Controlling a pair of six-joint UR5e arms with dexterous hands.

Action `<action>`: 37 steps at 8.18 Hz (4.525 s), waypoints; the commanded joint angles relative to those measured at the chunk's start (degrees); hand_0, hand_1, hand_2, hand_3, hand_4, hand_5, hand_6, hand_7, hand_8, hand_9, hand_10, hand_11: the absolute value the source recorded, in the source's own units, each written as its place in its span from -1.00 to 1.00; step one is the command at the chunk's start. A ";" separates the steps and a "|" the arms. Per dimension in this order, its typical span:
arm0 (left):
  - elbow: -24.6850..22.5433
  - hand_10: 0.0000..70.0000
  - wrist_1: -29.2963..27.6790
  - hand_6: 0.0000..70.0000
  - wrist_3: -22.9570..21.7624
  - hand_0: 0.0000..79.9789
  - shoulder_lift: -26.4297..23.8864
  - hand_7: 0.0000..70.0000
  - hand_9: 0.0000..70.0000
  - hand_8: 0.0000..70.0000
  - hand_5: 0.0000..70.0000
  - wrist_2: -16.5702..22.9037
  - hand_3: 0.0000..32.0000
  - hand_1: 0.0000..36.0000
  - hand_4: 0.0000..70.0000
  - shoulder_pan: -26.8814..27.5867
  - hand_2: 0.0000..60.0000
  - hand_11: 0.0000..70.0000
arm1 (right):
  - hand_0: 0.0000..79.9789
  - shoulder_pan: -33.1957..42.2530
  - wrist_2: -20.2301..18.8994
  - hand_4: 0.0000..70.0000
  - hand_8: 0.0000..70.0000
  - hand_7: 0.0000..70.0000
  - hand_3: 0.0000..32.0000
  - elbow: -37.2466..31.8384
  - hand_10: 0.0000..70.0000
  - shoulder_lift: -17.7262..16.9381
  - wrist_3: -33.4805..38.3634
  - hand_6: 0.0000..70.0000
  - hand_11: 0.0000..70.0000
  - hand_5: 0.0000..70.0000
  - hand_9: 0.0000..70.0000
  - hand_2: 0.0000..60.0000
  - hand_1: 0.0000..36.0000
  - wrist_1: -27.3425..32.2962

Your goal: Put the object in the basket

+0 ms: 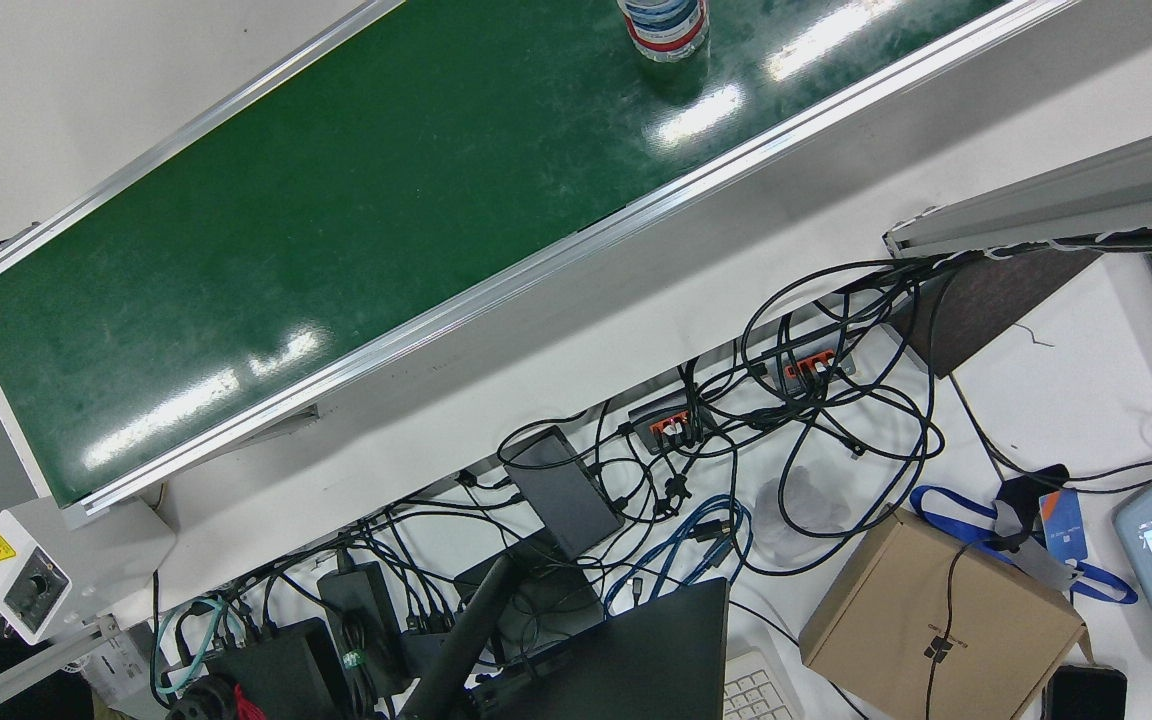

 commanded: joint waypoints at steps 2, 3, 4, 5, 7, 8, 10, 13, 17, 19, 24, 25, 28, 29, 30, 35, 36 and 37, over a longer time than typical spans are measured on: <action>-0.38 -0.95 1.13 -0.98 0.52 0.23 -1.51 -1.00 -0.88 -0.84 -0.71 -0.01 -0.89 -1.00 -0.89 0.86 -1.00 -0.91 | -1.00 -0.08 0.00 -1.00 -1.00 -1.00 -1.00 0.00 -1.00 0.00 0.00 -1.00 -1.00 -1.00 -1.00 -1.00 -1.00 0.00; -0.47 -0.96 3.23 -0.98 1.05 0.25 -3.69 -1.00 -0.89 -0.85 -0.70 -0.01 -0.91 -1.00 -0.87 2.17 -1.00 -0.92 | -1.00 0.00 0.00 -1.00 -1.00 -1.00 -1.00 0.00 -1.00 0.00 0.00 -1.00 -1.00 -1.00 -1.00 -1.00 -1.00 0.00; -0.39 -0.95 4.04 -0.97 1.14 0.26 -4.41 -1.00 -0.89 -0.85 -0.71 -0.10 -0.93 -1.00 -0.85 3.66 -1.00 -0.91 | -1.00 0.00 0.00 -1.00 -1.00 -1.00 -1.00 0.00 -1.00 0.00 0.00 -1.00 -1.00 -1.00 -1.00 -1.00 -1.00 0.00; -0.21 -0.94 4.74 -0.98 1.05 0.26 -4.68 -1.00 -0.89 -0.85 -0.70 -0.62 -0.89 -1.00 -0.87 4.37 -1.00 -0.89 | -1.00 0.00 0.00 -1.00 -1.00 -1.00 -1.00 0.00 -1.00 0.00 0.00 -1.00 -1.00 -1.00 -1.00 -1.00 -1.00 0.00; -0.30 -0.94 7.19 -0.97 0.88 0.27 -5.73 -1.00 -0.88 -0.85 -0.68 -2.64 -0.94 -1.00 -0.86 4.38 -1.00 -0.89 | -1.00 0.00 0.00 -1.00 -1.00 -1.00 -1.00 0.00 -1.00 0.00 0.00 -1.00 -1.00 -1.00 -1.00 -1.00 -1.00 0.00; -0.38 -0.93 10.08 -0.97 0.97 0.26 -7.74 -1.00 -0.86 -0.83 -0.68 -2.91 -0.94 -1.00 -0.87 4.73 -1.00 -0.88 | -1.00 0.00 0.00 -1.00 -1.00 -1.00 -1.00 0.00 -1.00 0.00 0.00 -1.00 -1.00 -1.00 -1.00 -1.00 -1.00 0.00; -0.56 -0.96 11.86 -0.99 1.05 0.25 -11.87 -1.00 -0.90 -0.87 -0.70 -4.65 -0.85 -1.00 -0.94 7.35 -1.00 -0.92 | -1.00 0.00 0.00 -1.00 -1.00 -1.00 -1.00 0.00 -1.00 0.00 0.00 -1.00 -1.00 -1.00 -1.00 -1.00 -1.00 0.00; -1.27 -0.95 11.69 -1.00 1.40 0.23 -13.03 -1.00 -0.91 -0.89 -0.74 -19.12 -0.64 -1.00 -0.99 15.95 -1.00 -0.90 | -1.00 0.00 0.00 -1.00 -1.00 -1.00 -1.00 0.00 -1.00 0.00 0.00 -1.00 -1.00 -1.00 -1.00 -1.00 -1.00 0.00; -1.09 -0.98 13.35 -1.00 7.02 0.19 -12.94 -1.00 -0.88 -0.88 -0.74 -21.90 -0.73 -1.00 -0.98 17.30 -1.00 -0.95 | -1.00 -0.08 0.00 -1.00 -1.00 -1.00 -1.00 0.00 -1.00 0.00 0.00 -1.00 -1.00 -1.00 -1.00 -1.00 -1.00 0.00; -1.26 -0.99 16.08 -1.00 7.30 0.18 -13.12 -1.00 -0.90 -0.89 -0.73 -21.72 -0.78 -1.00 -0.96 17.21 -1.00 -0.97 | -1.00 0.00 0.00 -1.00 -1.00 -1.00 -1.00 0.00 -1.00 0.00 0.00 -1.00 -1.00 -1.00 -1.00 -1.00 -1.00 0.00; -1.09 -0.98 16.96 -0.98 6.94 0.22 -17.25 -1.00 -0.86 -0.83 -0.71 -15.66 -0.88 -1.00 -0.85 17.12 -1.00 -0.96 | -1.00 0.00 0.00 -1.00 -1.00 -1.00 -1.00 0.00 -1.00 0.00 0.00 -1.00 -1.00 -1.00 -1.00 -1.00 -1.00 0.00; -0.91 -0.97 16.96 -0.98 7.12 0.22 -17.25 -1.00 -0.85 -0.83 -0.71 -15.74 -0.89 -1.00 -0.84 16.78 -1.00 -0.94 | -1.00 0.00 0.00 -1.00 -1.00 -1.00 -1.00 0.00 -1.00 0.00 0.00 -1.00 -1.00 -1.00 -1.00 -1.00 -1.00 0.00; -0.91 -0.93 16.96 -0.94 7.21 0.48 -17.16 -1.00 -0.84 -0.82 -0.59 -15.74 -1.00 -0.37 -0.91 16.51 -1.00 -0.84 | -1.00 0.00 0.00 -1.00 -1.00 -1.00 -1.00 0.00 -1.00 0.00 0.00 -1.00 -1.00 -1.00 -1.00 -1.00 -1.00 0.00; -1.00 -0.95 16.96 -0.96 7.29 0.56 -17.16 -1.00 -0.87 -0.86 -0.59 -15.74 -0.95 -0.26 -0.97 16.68 -1.00 -0.86 | -1.00 0.00 0.00 -1.00 -1.00 -1.00 -1.00 0.00 -1.00 0.00 0.00 -1.00 -1.00 -1.00 -1.00 -1.00 -1.00 -0.08; -1.00 -0.97 16.96 -0.99 7.29 0.43 -17.16 -1.00 -0.88 -0.88 -0.66 -15.74 -0.88 -0.70 -0.98 16.95 -1.00 -0.90 | -1.00 0.00 0.00 -1.00 -1.00 -1.00 -1.00 0.00 -1.00 0.00 0.00 -1.00 -1.00 -1.00 -1.00 -1.00 -1.00 0.00; -0.04 -0.97 16.79 -0.97 8.44 0.40 -19.26 -1.00 -0.87 -0.87 -0.64 -15.83 -0.96 -0.77 -0.94 16.69 -1.00 -0.92 | -1.00 -0.08 0.00 -1.00 -1.00 -1.00 -1.00 0.00 -1.00 0.00 0.00 -1.00 -1.00 -1.00 -1.00 -1.00 -1.00 0.00; 0.75 -0.97 16.70 -0.96 8.44 0.41 -20.06 -1.00 -0.87 -0.88 -0.62 -15.83 -0.99 -0.72 -0.93 16.60 -1.00 -0.91 | -1.00 0.00 0.00 -1.00 -1.00 -1.00 -1.00 0.00 -1.00 0.00 0.00 -1.00 -1.00 -1.00 -1.00 -1.00 -1.00 -0.08; 3.19 -0.97 16.18 -0.96 8.44 0.41 -21.19 -1.00 -0.87 -0.88 -0.61 -15.92 -1.00 -0.69 -0.91 16.60 -1.00 -0.91 | -1.00 -0.08 0.00 -1.00 -1.00 -1.00 -1.00 0.00 -1.00 0.00 0.00 -1.00 -1.00 -1.00 -1.00 -1.00 -1.00 -0.08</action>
